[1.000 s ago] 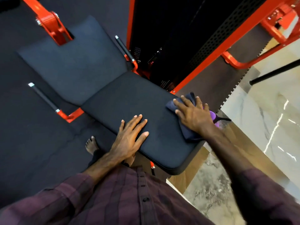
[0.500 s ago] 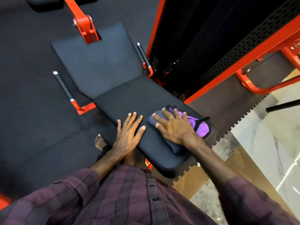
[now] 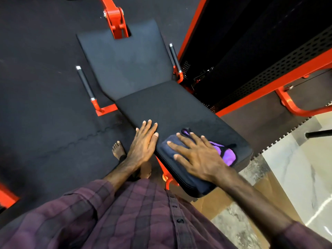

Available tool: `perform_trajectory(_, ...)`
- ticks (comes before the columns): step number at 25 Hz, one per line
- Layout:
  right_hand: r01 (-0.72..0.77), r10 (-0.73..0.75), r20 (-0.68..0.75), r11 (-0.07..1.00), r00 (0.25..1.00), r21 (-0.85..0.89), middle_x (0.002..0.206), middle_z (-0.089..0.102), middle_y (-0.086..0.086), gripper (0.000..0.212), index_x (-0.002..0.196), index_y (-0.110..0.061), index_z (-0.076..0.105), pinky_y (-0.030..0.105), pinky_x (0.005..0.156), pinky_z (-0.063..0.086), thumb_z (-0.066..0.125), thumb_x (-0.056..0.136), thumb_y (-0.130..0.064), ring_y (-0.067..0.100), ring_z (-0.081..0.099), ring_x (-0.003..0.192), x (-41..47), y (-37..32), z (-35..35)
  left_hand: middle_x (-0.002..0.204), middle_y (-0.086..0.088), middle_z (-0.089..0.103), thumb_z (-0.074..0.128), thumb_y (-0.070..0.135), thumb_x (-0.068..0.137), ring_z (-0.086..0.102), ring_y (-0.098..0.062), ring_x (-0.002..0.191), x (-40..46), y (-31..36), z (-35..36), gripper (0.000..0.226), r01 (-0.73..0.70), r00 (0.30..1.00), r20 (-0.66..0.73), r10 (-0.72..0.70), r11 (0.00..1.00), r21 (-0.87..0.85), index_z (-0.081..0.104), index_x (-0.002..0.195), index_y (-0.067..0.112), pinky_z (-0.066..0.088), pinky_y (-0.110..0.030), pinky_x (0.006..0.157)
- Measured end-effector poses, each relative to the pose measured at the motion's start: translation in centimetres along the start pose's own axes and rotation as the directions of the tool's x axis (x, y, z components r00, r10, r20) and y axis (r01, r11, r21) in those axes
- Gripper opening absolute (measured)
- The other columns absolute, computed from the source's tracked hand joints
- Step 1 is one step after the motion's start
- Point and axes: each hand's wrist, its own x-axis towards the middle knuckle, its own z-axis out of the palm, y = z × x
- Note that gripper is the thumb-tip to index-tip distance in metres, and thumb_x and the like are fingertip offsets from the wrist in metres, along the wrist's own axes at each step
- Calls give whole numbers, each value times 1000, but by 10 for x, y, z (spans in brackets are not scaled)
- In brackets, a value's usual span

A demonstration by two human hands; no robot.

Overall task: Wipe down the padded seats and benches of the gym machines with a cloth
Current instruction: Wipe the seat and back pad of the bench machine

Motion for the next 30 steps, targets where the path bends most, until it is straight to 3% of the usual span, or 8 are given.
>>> perform_trajectory(4, -239, 239, 28, 971, 971, 9, 177, 4, -4, 60, 164, -51, 5, 61, 128, 7, 12, 106, -63, 39, 7, 161, 43, 9, -17, 175, -7, 19, 31, 54, 106, 8, -23, 163, 7, -18, -8, 67, 85, 996, 1, -85, 996, -9, 38, 163, 19, 5, -47, 132)
perform_trajectory(9, 53, -53, 26, 999, 998, 7, 176, 6, -9, 76, 162, -56, 10, 55, 130, 8, -5, 90, -70, 32, 9, 161, 16, -13, -5, 174, -9, 22, 23, 67, 102, 11, -25, 163, 21, -32, -12, 78, 86, 996, 18, -86, 996, 23, 39, 162, 19, 9, -50, 132)
perform_trajectory(14, -187, 189, 47, 982, 981, -35, 177, 8, 0, 60, 165, -49, 8, 61, 128, 8, 16, 107, -60, 42, 10, 160, 69, -17, -11, 173, -12, 25, 22, 68, 100, 13, -27, 163, 35, -36, -13, 82, 117, 992, 44, -119, 993, 27, 42, 161, 16, 11, -51, 132)
perform_trajectory(18, 96, -95, 29, 995, 995, -24, 175, 20, -2, 66, 163, -49, 24, 60, 127, 17, 10, 100, -62, 40, 21, 158, 46, -33, 2, 173, -15, 23, 34, 56, 106, 10, -30, 163, 42, -38, -16, 71, 110, 991, 73, -109, 994, -1, 41, 161, 12, 12, -51, 132)
perform_trajectory(23, -203, 204, 24, 979, 979, -32, 175, 16, 2, 77, 166, -46, 14, 59, 127, 13, -4, 92, -62, 43, 16, 158, 90, -15, -16, 172, -16, 25, 44, 42, 112, 11, -30, 163, 53, -33, -16, 58, 109, 992, 57, -111, 993, 42, 41, 160, 11, 8, -49, 132)
perform_trajectory(27, 56, -55, 11, 998, 998, -9, 173, 25, -2, 63, 163, -46, 27, 58, 127, 20, 13, 103, -60, 37, 23, 158, 57, -11, 0, 173, -17, 22, 43, 45, 111, 12, -33, 162, 64, -26, -18, 61, 140, 985, 93, -148, 986, 85, 38, 162, 11, 7, -52, 131)
perform_trajectory(28, 55, -55, -1, 998, 998, -7, 173, 24, -3, 64, 163, -47, 25, 57, 128, 20, 13, 102, -61, 35, 22, 159, 47, 7, -2, 173, -16, 21, 42, 46, 111, 11, -33, 162, 67, -24, -19, 62, 145, 983, 103, -155, 984, 103, 37, 162, 11, 7, -53, 130)
perform_trajectory(30, -137, 137, 1, 991, 991, -8, 174, 22, -1, 69, 164, -46, 21, 59, 127, 19, 8, 98, -62, 37, 18, 159, 58, 34, -12, 174, -14, 20, 39, 49, 111, 10, -32, 163, 72, -23, -19, 64, 151, 979, 119, -167, 979, 135, 35, 163, 12, 7, -54, 130)
